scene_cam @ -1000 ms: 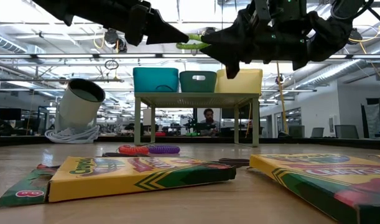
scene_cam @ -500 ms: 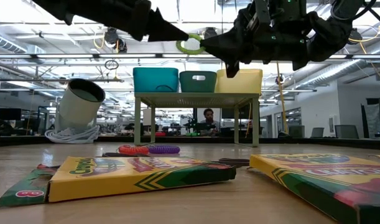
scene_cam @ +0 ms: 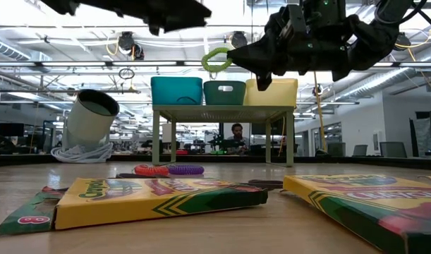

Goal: Pick & Place Office Desk Supplies
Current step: Put the green spring keychain into the green bin on the shelf

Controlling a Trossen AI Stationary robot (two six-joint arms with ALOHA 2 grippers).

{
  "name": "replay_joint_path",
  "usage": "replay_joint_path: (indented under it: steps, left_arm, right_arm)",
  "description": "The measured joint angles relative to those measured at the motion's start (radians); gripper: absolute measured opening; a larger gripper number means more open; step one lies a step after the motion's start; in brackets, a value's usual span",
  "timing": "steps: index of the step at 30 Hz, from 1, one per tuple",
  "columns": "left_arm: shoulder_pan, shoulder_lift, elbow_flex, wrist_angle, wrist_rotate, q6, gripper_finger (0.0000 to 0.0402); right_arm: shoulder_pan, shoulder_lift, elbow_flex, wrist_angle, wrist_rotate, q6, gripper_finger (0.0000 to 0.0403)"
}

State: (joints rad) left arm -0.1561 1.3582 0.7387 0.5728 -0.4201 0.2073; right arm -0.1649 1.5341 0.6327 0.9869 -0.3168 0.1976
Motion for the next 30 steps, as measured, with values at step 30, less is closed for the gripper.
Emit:
replay_joint_path:
  steps: [30]
  left_arm:
    - [0.012,-0.510,-0.496,-0.110,-0.418,-0.417,0.0219]
  right_arm:
    - [-0.270,-0.011,0.429,-0.574,-0.122,-0.189,0.0011]
